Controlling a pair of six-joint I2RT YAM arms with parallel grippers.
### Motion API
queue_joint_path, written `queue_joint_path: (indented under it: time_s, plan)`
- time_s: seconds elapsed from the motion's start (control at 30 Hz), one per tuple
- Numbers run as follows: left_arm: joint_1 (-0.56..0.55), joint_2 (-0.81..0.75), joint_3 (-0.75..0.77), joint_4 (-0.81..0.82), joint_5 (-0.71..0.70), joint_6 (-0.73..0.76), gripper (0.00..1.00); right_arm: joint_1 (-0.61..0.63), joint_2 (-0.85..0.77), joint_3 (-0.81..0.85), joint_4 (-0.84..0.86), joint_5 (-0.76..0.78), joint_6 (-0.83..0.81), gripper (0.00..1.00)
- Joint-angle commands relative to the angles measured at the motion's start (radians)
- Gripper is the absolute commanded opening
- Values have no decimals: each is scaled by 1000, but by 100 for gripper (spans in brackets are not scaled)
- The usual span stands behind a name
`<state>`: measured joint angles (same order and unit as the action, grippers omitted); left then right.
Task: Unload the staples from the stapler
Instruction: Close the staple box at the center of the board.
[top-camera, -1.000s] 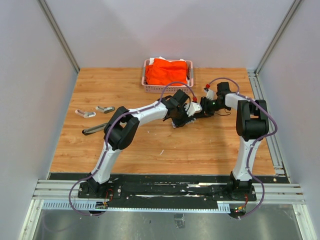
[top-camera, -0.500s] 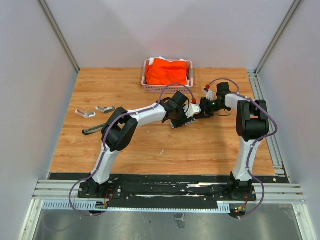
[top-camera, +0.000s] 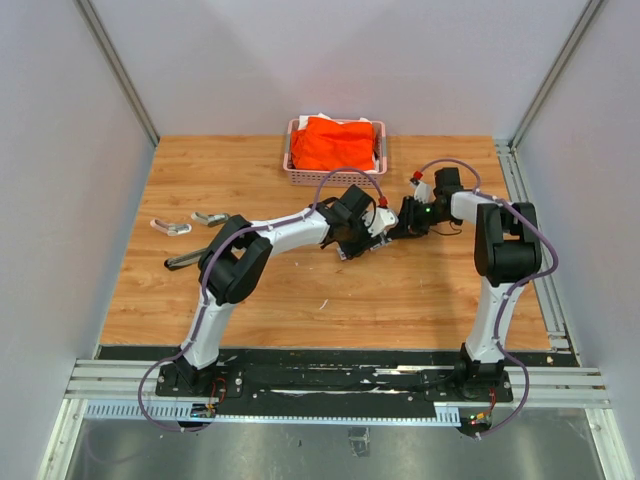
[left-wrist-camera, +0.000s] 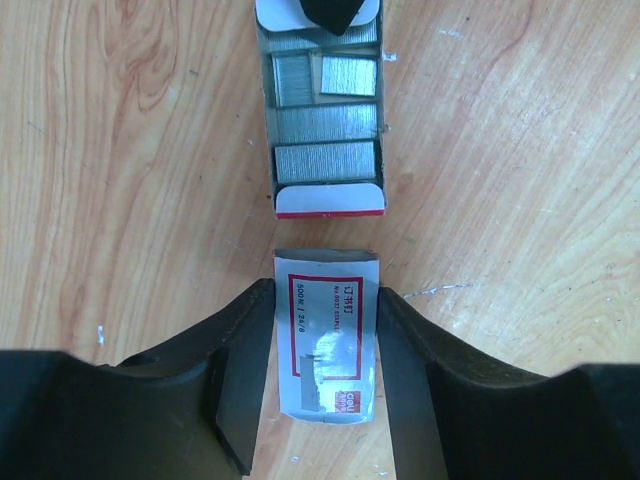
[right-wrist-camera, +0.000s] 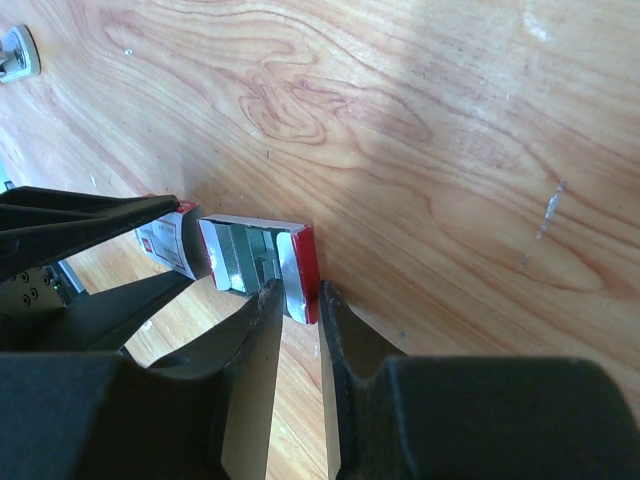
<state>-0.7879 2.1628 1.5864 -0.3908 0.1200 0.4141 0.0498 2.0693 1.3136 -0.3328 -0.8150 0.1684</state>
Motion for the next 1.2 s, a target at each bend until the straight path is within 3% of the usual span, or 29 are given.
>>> queue_joint_path:
  time_s: [0.0, 0.23, 0.4, 0.57, 0.63, 0.87, 1.17]
  plan:
    - [-4, 33, -72, -103, -25, -63, 50, 23, -29, -59, 37, 45, 46, 23]
    - [-4, 29, -81, -62, -38, -73, 54, 58, -21, -67, 55, 25, 64, 22]
    - [-1, -1, -98, -64, -93, -26, 67, 59, -27, -66, 45, 31, 51, 23]
    - [11, -51, -130, -82, -78, -1, 89, 59, -26, -63, 42, 28, 49, 23]
    - [18, -66, -140, -96, -68, 17, 92, 59, -24, -60, 39, 25, 46, 23]
    - [41, -77, -157, -131, -5, 46, 91, 59, -21, -52, 32, 21, 40, 23]
    - [44, -43, -144, -124, -25, 46, 75, 59, -9, -14, 3, 50, 3, 23]
